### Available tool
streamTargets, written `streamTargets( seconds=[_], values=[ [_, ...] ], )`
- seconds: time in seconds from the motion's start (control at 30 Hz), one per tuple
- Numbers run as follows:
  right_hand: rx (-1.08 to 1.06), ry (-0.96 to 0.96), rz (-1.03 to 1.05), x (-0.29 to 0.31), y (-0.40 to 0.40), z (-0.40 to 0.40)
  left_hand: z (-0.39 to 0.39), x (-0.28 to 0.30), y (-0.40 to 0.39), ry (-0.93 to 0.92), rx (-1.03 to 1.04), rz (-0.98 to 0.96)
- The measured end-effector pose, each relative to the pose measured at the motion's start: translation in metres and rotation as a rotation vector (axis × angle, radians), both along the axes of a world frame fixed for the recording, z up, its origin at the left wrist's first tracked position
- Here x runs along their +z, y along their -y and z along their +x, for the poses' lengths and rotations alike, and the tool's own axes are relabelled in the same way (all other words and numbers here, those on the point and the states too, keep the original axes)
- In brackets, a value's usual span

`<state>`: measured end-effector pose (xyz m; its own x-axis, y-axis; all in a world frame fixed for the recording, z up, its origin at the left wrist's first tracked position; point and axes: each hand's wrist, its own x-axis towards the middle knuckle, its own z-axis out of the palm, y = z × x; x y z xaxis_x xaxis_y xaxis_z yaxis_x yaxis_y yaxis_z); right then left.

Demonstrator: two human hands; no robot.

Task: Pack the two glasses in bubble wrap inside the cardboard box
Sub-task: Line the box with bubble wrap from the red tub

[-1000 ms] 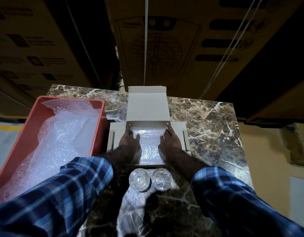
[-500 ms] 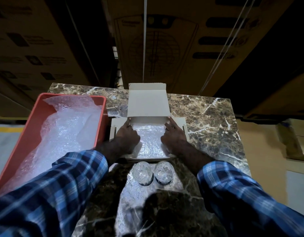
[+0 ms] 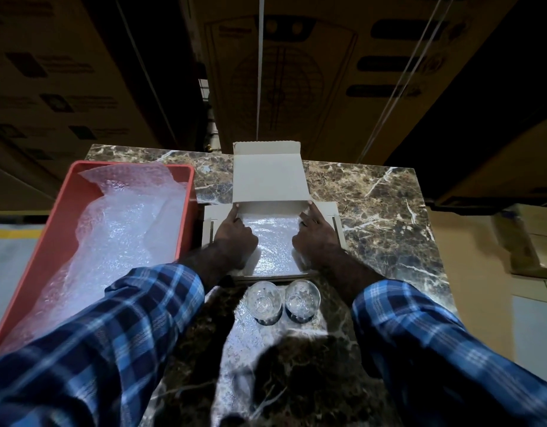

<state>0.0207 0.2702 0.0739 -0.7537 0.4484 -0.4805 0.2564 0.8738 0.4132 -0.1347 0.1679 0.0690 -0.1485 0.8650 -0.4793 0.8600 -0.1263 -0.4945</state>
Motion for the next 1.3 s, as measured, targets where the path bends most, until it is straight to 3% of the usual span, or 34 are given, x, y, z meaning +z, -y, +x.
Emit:
streamTargets(
  seconds=[0.07, 0.17, 0.47, 0.77, 1.0, 1.13, 1.3],
  values=[
    [0.006, -0.029, 0.006, 0.004, 0.001, 0.001, -0.003, -0.001, 0.004, -0.040, 0.001, 0.187],
    [0.000, -0.054, 0.002, 0.004, 0.002, 0.007, -0.006, -0.010, 0.004, 0.132, -0.036, 0.004],
    [-0.112, -0.446, -0.118, 0.024, 0.010, 0.018, -0.016, 0.004, 0.003, 0.313, -0.032, 0.188],
    [-0.240, -0.910, -0.184, 0.050, 0.053, 0.050, 0.012, 0.055, 0.067, 0.647, 0.025, 0.765],
    [-0.239, -1.023, -0.375, 0.058, 0.113, 0.071, 0.070, 0.064, 0.152, 0.748, 0.194, 1.005],
    [-0.175, -1.111, -0.425, 0.059, 0.145, 0.074, 0.084, 0.070, 0.193, 0.764, 0.302, 1.032],
    [-0.077, -1.067, -0.514, 0.063, 0.181, 0.055, 0.068, 0.086, 0.239, 0.696, 0.355, 1.081]
  ],
)
